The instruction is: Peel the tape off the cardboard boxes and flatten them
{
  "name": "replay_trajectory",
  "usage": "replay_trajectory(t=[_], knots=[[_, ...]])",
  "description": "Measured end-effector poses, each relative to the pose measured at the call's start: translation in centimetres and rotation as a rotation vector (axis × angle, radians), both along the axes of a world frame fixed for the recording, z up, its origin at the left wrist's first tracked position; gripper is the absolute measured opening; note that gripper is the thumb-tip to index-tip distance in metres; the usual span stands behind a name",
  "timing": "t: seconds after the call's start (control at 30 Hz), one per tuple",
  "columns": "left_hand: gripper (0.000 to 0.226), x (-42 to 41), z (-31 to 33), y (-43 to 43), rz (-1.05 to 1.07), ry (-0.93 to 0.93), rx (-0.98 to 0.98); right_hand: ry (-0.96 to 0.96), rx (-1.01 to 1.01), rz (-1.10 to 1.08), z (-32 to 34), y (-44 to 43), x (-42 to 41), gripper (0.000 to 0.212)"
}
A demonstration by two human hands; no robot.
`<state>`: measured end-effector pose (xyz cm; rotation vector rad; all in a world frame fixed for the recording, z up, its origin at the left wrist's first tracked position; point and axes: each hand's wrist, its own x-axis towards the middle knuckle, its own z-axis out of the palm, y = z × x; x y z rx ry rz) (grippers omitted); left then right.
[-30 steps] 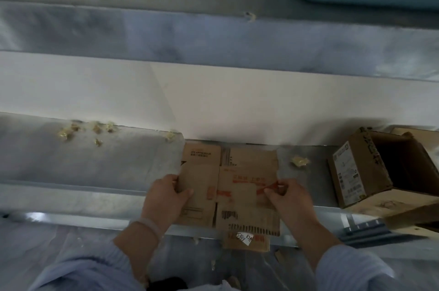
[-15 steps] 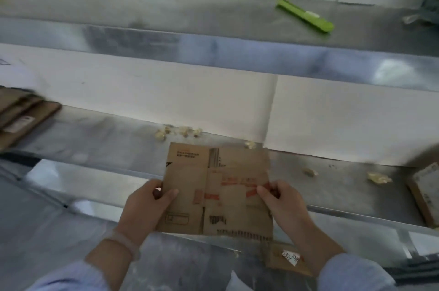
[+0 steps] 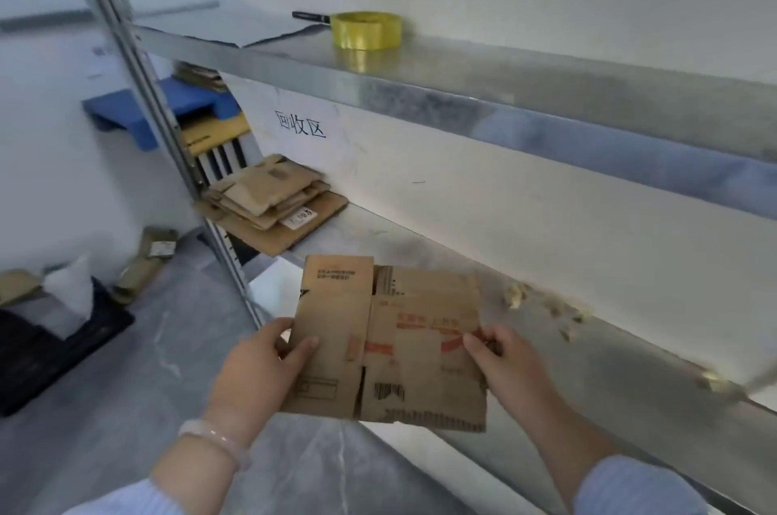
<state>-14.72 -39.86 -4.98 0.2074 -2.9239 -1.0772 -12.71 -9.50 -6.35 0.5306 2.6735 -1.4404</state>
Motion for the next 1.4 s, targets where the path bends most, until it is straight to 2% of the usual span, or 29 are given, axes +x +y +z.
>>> replay_trajectory(t=[0.13, 0.27, 0.47, 0.6, 0.87, 1.07, 1.2, 1.4], knots=[[0.046, -4.0, -0.8, -4.7, 0.078, -0.018, 0.008, -0.015, 0.003, 0.061, -0.6, -4.2, -5.5, 0.017], [0.042, -9.2, -0.9, -8.2, 0.107, -0.019, -0.027, 0.0, -0.031, 0.064, -1.1, -8.1, -11.8, 0.016], [0.048, -18.9, 0.2, -13.8, 0.15, -0.01, -0.079, -0.022, -0.116, 0.143, 0.5, -13.9, -22.3, 0.011], [0.048, -24.6, 0.9, -17.1, 0.14, 0.012, -0.112, -0.019, -0.068, 0.172, 0.6, -17.4, -28.2, 0.011], [0.048, -37.2, 1.2, -22.1, 0.006, -0.019, -0.239, -0.079, -0.056, 0.05, -1.1, -23.4, -36.4, 0.02], [0.037, -46.9, -0.1, -25.4, -0.209, -0.046, -0.253, -0.126, -0.173, -0.167, -2.8, -28.5, -40.0, 0.021], [0.032, -51.4, -1.2, -25.3, -0.323, -0.02, -0.319, -0.158, -0.141, -0.321, -3.5, -30.7, -42.0, 0.023], [0.041, -53.6, -2.7, -25.1, -0.469, -0.065, -0.654, -0.251, -0.033, -0.436, -4.2, -32.6, -42.3, 0.023]])
